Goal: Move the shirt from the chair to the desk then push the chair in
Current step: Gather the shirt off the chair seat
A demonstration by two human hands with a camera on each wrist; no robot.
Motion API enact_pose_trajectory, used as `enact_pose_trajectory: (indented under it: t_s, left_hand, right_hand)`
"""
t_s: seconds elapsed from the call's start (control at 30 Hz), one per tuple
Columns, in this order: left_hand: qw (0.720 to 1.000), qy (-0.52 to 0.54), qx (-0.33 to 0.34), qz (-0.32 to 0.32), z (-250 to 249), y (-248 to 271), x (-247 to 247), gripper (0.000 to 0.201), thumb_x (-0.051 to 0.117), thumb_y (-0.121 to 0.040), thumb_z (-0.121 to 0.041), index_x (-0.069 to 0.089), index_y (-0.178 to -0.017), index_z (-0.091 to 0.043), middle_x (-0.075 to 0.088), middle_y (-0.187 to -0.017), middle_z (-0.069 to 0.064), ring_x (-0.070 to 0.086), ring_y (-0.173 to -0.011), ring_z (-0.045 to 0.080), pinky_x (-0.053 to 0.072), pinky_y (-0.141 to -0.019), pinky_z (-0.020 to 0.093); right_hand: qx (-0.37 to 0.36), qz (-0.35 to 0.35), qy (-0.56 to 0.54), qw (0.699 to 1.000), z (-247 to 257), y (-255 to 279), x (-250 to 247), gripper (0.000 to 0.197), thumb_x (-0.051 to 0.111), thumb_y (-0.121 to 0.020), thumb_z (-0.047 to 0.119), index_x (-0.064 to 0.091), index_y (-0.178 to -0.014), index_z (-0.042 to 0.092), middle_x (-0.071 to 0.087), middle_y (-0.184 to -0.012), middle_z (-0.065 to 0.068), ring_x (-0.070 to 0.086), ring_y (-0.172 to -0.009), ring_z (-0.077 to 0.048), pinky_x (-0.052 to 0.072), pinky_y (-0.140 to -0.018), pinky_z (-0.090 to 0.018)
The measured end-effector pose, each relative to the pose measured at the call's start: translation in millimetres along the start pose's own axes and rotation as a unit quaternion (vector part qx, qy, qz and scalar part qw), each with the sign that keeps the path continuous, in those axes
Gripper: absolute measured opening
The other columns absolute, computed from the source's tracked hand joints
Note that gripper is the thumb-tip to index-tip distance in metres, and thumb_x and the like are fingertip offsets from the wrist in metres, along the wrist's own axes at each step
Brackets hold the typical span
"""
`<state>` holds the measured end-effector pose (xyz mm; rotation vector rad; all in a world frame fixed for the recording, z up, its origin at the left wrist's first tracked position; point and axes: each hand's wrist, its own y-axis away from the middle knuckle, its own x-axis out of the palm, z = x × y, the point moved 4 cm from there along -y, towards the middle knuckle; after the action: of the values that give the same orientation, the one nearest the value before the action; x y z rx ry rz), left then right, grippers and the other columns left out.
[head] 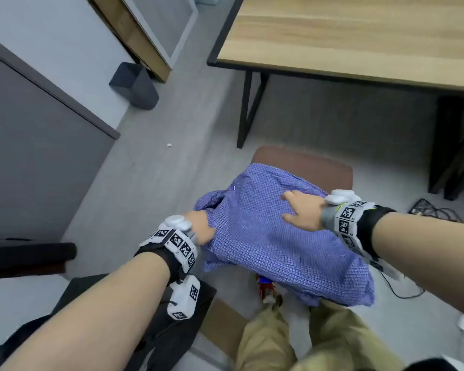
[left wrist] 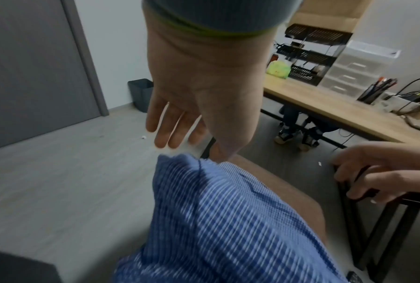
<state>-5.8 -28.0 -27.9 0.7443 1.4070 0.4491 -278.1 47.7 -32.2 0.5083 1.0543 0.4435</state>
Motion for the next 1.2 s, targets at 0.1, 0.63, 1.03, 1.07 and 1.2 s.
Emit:
enact_pose_trajectory:
  t_s: [0.1,0.63,1.03,1.07,1.2]
  left_hand:
    - [0.994,-0.008,-0.108,-0.006,18,-7,19,0.043,0.053,-0.098,-0.021,0.053,-0.136,-0.001,0.066,-0.130,0.015,0.065,-0.117,0.030,0.051,-0.100,0.035]
    - [0.980,-0.044,-0.027,0.195,41,-9,73,0.041,0.066,-0.078,-0.041,0.071,-0.106,-0.011,0.074,-0.100,0.006,0.071,-0.092,0.028,0.060,-0.091,0.041]
    - [0.968,0.008,0.070,0.239,11,22,44,0.033,0.084,-0.075,-0.034,0.081,-0.094,-0.008,0.072,-0.081,-0.001,0.066,-0.075,0.019,0.059,-0.075,0.033]
    - [0.970,0.009,0.080,0.230,6,21,37,0.032,0.086,-0.071,-0.039,0.081,-0.087,-0.012,0.076,-0.079,0.000,0.071,-0.075,0.020,0.064,-0.077,0.035]
    - [0.984,0.049,0.146,0.086,-25,10,-3,0.048,0.088,-0.051,-0.054,0.067,-0.072,-0.016,0.072,-0.067,-0.002,0.066,-0.059,0.018,0.063,-0.065,0.041]
  right_hand:
    - [-0.005,0.145,0.027,0.989,14,-7,28,0.065,0.051,-0.089,0.062,0.048,-0.137,0.018,0.062,-0.131,-0.005,0.060,-0.109,-0.026,0.050,-0.094,-0.039]
    - [-0.094,0.287,0.042,0.952,67,-19,84,0.029,0.082,-0.079,0.039,0.060,-0.071,0.022,0.061,-0.069,0.006,0.056,-0.063,-0.015,0.045,-0.059,-0.025]
    - [-0.033,0.342,-0.198,0.918,52,-27,22,0.041,0.067,-0.089,0.003,0.055,-0.053,0.021,0.048,-0.052,0.002,0.047,-0.051,-0.012,0.044,-0.052,-0.024]
    - [-0.023,0.310,-0.237,0.920,48,-31,9,0.043,0.063,-0.090,0.001,0.053,-0.054,0.021,0.045,-0.051,0.002,0.043,-0.046,-0.011,0.039,-0.047,-0.024]
    - [-0.017,0.183,-0.323,0.928,38,-40,-40,0.037,0.059,-0.093,-0.001,0.046,-0.063,0.016,0.045,-0.049,0.001,0.038,-0.042,-0.012,0.029,-0.044,-0.026]
